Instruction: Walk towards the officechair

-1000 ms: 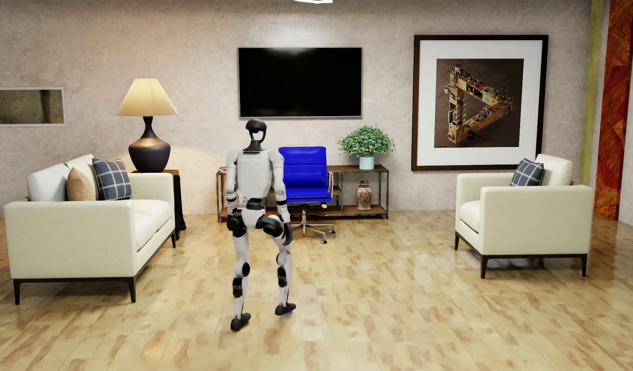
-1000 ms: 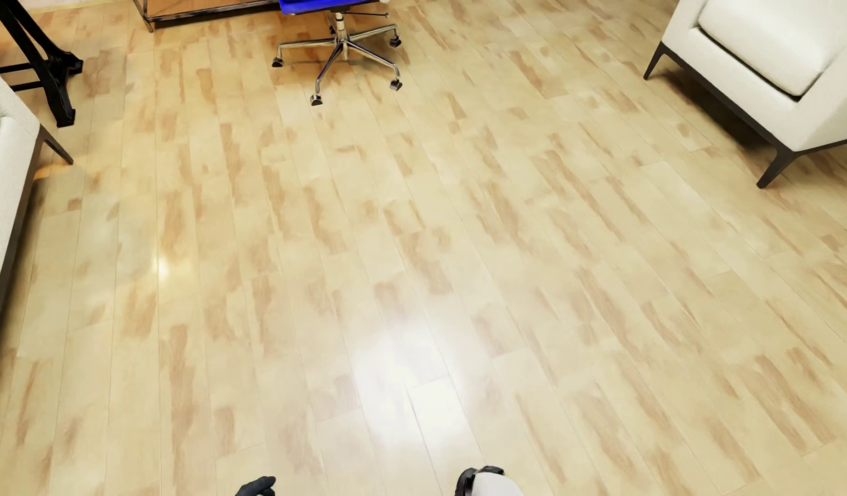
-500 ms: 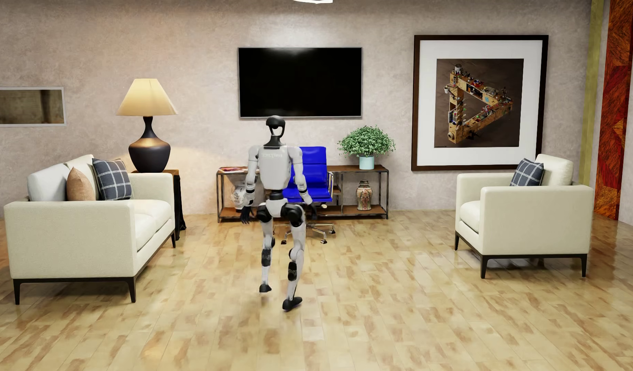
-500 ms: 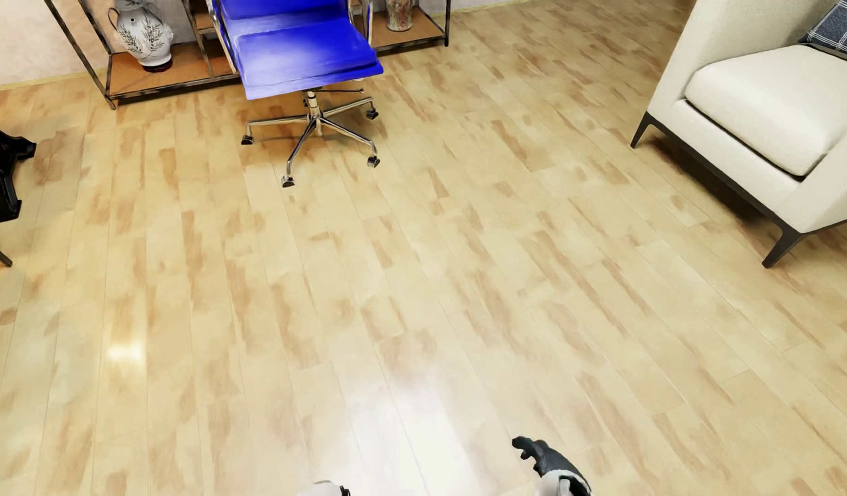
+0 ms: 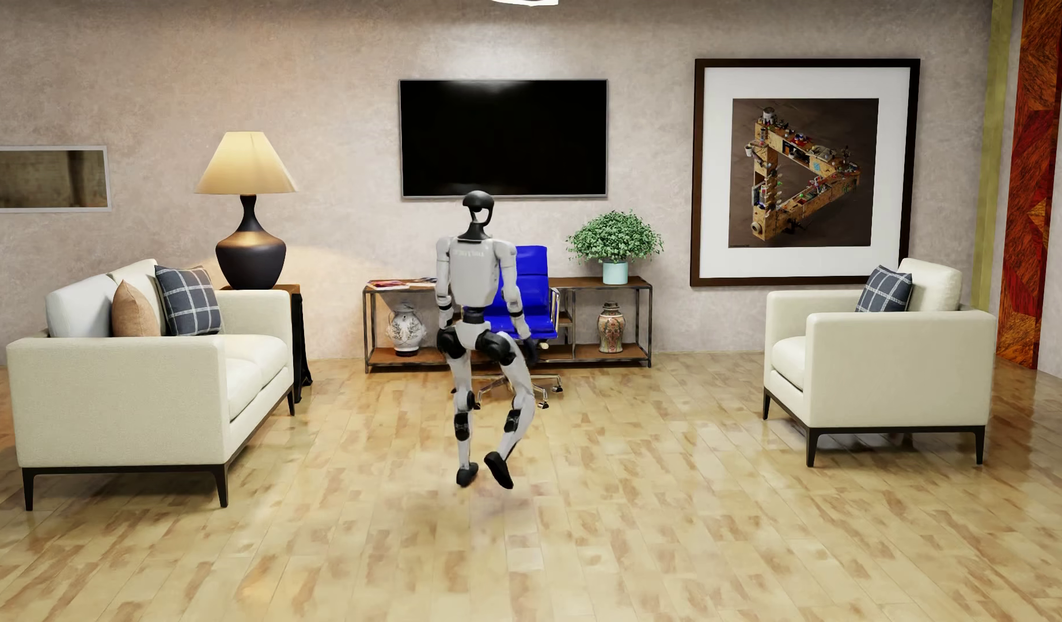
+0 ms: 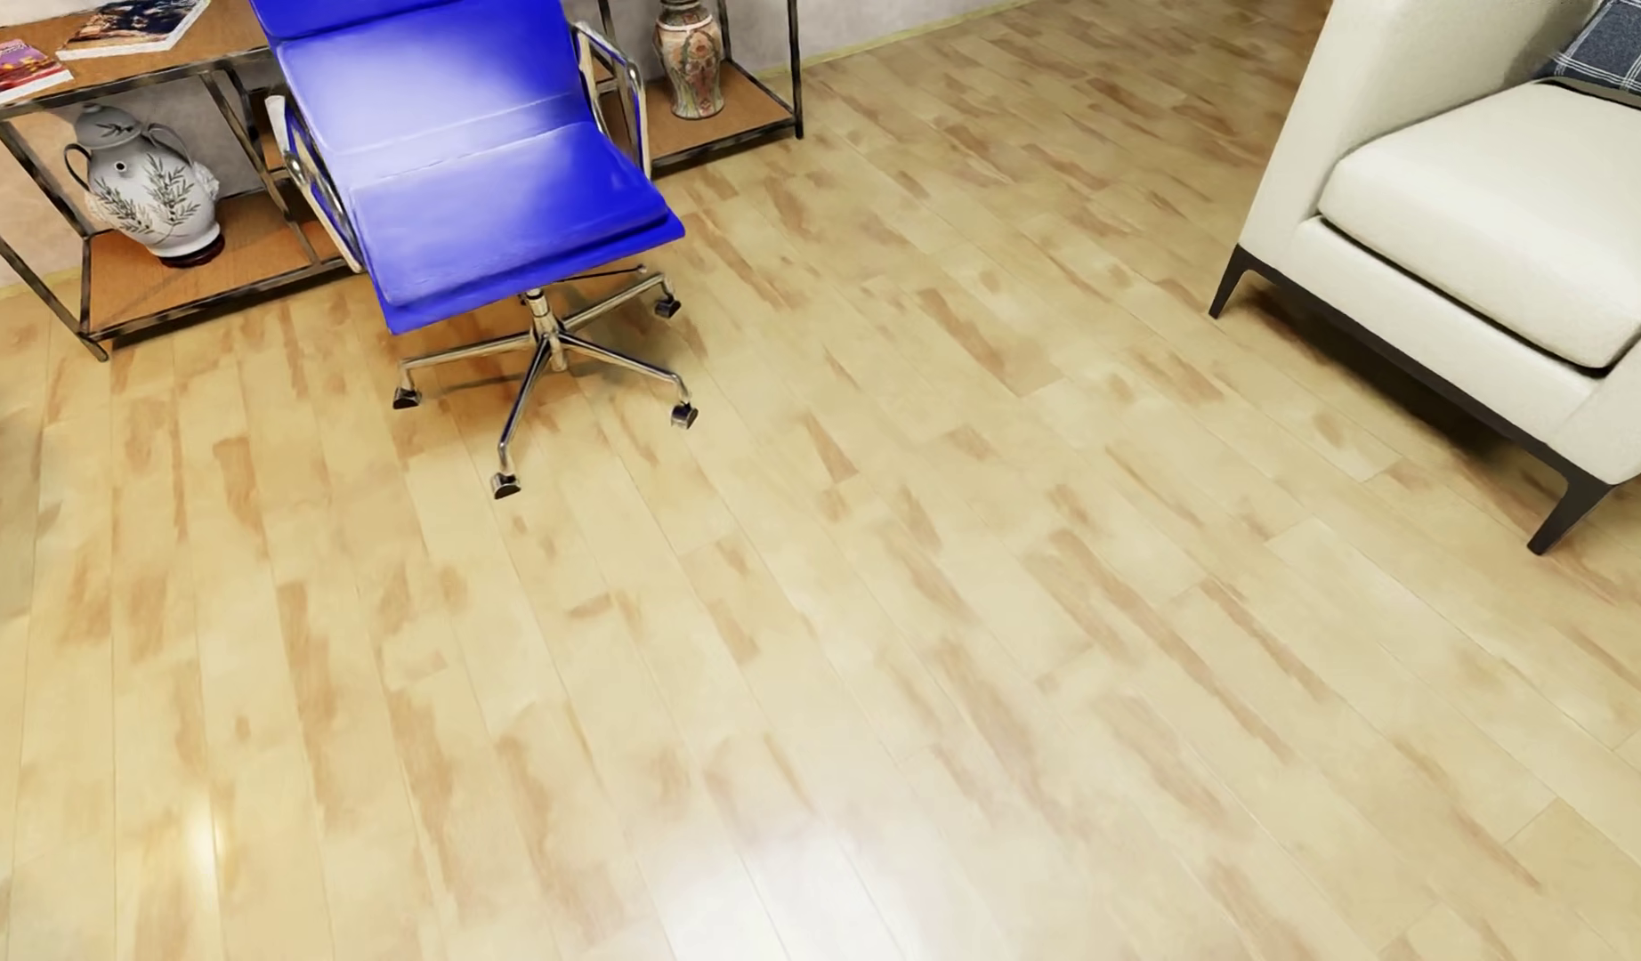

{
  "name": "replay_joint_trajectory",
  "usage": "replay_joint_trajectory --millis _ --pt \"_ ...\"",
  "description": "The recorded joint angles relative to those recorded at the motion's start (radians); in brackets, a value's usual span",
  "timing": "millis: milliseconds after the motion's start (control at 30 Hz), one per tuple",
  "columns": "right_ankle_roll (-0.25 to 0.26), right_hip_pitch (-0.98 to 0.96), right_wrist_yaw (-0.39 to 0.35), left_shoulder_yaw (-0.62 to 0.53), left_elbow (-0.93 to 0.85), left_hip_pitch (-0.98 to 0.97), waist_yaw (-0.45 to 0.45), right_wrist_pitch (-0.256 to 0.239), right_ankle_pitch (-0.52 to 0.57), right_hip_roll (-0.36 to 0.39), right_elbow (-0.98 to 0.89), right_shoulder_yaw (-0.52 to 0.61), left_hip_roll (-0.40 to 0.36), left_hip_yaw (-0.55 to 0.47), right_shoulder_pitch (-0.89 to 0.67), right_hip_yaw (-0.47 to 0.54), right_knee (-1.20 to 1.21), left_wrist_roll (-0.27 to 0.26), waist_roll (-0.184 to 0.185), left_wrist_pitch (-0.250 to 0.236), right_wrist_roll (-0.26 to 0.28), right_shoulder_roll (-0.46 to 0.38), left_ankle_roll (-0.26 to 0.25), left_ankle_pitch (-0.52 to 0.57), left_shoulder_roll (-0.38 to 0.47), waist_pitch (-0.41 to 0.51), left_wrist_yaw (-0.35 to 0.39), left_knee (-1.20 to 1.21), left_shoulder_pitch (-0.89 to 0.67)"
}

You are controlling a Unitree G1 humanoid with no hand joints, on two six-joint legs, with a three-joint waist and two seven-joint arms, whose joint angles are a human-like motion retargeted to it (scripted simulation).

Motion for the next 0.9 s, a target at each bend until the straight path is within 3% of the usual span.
replay_joint_trajectory --millis 67,133,167,267,300,333,367,433,467,500,533,567,633,667,700,800,833,867,900 --pt "-0.031 -0.108 0.046 -0.045 0.033 0.025 -0.021 0.065 -0.057 -0.027 0.119 0.032 -0.026 -0.041 0.071 -0.072 0.002 0.037 -0.019 -0.006 0.005 0.038 -0.001 -0.046 0.028 0.007 0.02 0.017 -0.071" --pt "-0.063 -0.167 0.161 -0.113 0.06 0.053 -0.046 0.022 -0.13 -0.031 0.122 0.104 -0.046 -0.085 0.159 -0.185 -0.169 0.063 -0.027 -0.015 -0.031 0.033 -0.012 -0.081 0.049 0.001 -0.023 0.008 -0.146" --pt "-0.062 -0.183 0.178 -0.142 0.059 0.065 -0.057 -0.005 -0.148 -0.016 0.09 0.082 -0.055 -0.105 0.212 -0.231 -0.303 0.07 -0.029 -0.024 -0.012 0.027 -0.019 -0.098 0.053 -0.006 -0.039 0.001 -0.175" --pt "-0.016 -0.163 0.083 -0.185 0.017 0.108 -0.08 -0.013 -0.084 0.068 -0.012 -0.081 -0.085 -0.152 0.345 -0.259 -0.876 0.049 -0.038 -0.071 0.076 0.053 -0.037 -0.148 0.043 -0.038 -0.033 -0.041 -0.209" --pt "-0.069 -0.132 0.043 -0.187 0.008 0.126 -0.084 -0.008 -0.003 0.077 -0.031 -0.117 -0.09 -0.166 0.367 -0.279 -1.053 0.04 -0.043 -0.072 0.084 0.073 -0.044 -0.158 0.04 -0.049 -0.018 -0.063 -0.211" --pt "-0.138 -0.108 0.021 -0.185 0.006 0.139 -0.087 0.005 0.067 0.066 -0.032 -0.121 -0.092 -0.184 0.373 -0.317 -1.101 0.03 -0.046 -0.071 0.067 0.088 -0.052 -0.171 0.037 -0.058 -0.006 -0.062 -0.21" --pt "-0.177 -0.096 0.021 -0.178 0.013 0.14 -0.089 0.023 0.054 0.063 -0.02 -0.114 -0.08 -0.205 0.359 -0.342 -1.087 0.023 -0.044 -0.058 0.054 0.105 -0.062 -0.182 0.04 -0.062 0.007 -0.035 -0.209" --pt "-0.156 -0.078 0.102 -0.138 0.043 0.123 -0.086 0.036 -0.024 0.082 0.046 -0.022 -0.033 -0.203 0.258 -0.352 -1.012 -0.006 -0.018 -0.013 -0.024 0.093 -0.076 -0.15 0.036 -0.06 0.039 0.097 -0.176" --pt "-0.157 -0.066 0.163 -0.133 0.064 0.095 -0.082 0.032 -0.059 0.091 0.062 0.032 -0.008 -0.205 0.197 -0.357 -0.975 -0.006 -0.008 0.01 -0.068 0.069 -0.097 -0.079 0.038 -0.057 0.024 0.195 -0.152" --pt "-0.164 -0.043 0.198 -0.146 0.092 0.045 -0.078 0.011 -0.095 0.1 0.051 0.076 0.014 -0.239 0.14 -0.378 -0.954 0.01 -0.002 0.024 -0.106 0.047 -0.141 0.012 0.06 -0.055 -0.043 0.318 -0.14" --pt "-0.165 -0.015 0.179 -0.151 0.111 -0.015 -0.074 -0.008 -0.129 0.109 0.033 0.081 0.031 -0.284 0.083 -0.404 -0.942 0.031 0.005 0.024 -0.124 0.038 -0.213 0.099 0.094 -0.053 -0.114 0.455 -0.134" --pt "-0.161 0.017 0.104 -0.132 0.123 -0.079 -0.071 -0.027 -0.159 0.118 -0.009 0.049 0.04 -0.334 0.054 -0.429 -0.933 0.042 0.016 0.046 -0.118 0.023 -0.254 0.151 0.118 -0.05 -0.135 0.596 -0.133" --pt "-0.143 0.072 -0.075 -0.049 0.114 -0.2 -0.067 -0.047 -0.206 0.13 -0.053 -0.035 0.101 -0.354 -0.035 -0.469 -0.921 0.025 0.042 0.07 -0.074 0.008 -0.246 0.126 0.126 -0.044 -0.021 0.777 -0.111" --pt "-0.133 0.098 -0.125 -0.007 0.106 -0.248 -0.061 -0.049 -0.22 0.133 -0.06 -0.069 0.148 -0.33 -0.084 -0.477 -0.927 0.003 0.052 0.072 -0.044 -0.005 -0.222 0.113 0.117 -0.043 0.035 0.792 -0.093" --pt "-0.124 0.121 -0.133 0.019 0.098 -0.284 -0.052 -0.054 -0.233 0.136 -0.066 -0.08 0.185 -0.304 -0.133 -0.48 -0.932 -0.019 0.06 0.067 -0.027 -0.026 -0.21 0.094 0.109 -0.042 0.05 0.759 -0.075" --pt "-0.094 0.159 -0.081 0.018 0.064 -0.319 -0.018 -0.076 -0.283 0.146 -0.103 -0.047 0.203 -0.285 -0.27 -0.462 -0.916 -0.03 0.076 0.03 -0.034 -0.097 -0.18 0.028 0.129 -0.045 -0.036 0.414 -0.02" --pt "-0.084 0.175 -0.076 0.026 0.052 -0.29 -0.01 -0.085 -0.291 0.151 -0.114 -0.027 0.185 -0.299 -0.309 -0.446 -0.926 -0.034 0.08 0.03 -0.039 -0.113 -0.204 0.071 0.126 -0.048 -0.044 0.207 0.0" --pt "-0.076 0.195 -0.076 0.036 0.047 -0.238 -0.007 -0.094 -0.293 0.15 -0.12 -0.002 0.188 -0.255 -0.342 -0.429 -0.952 -0.038 0.083 0.035 -0.045 -0.125 -0.175 0.143 0.111 -0.053 -0.033 0.052 0.019" --pt "-0.065 0.202 -0.073 0.042 0.053 -0.201 -0.007 -0.095 -0.304 0.151 -0.12 0.026 0.2 -0.213 -0.37 -0.41 -0.939 -0.035 0.086 0.044 -0.05 -0.128 -0.137 0.104 0.101 -0.056 -0.023 0.025 0.038"
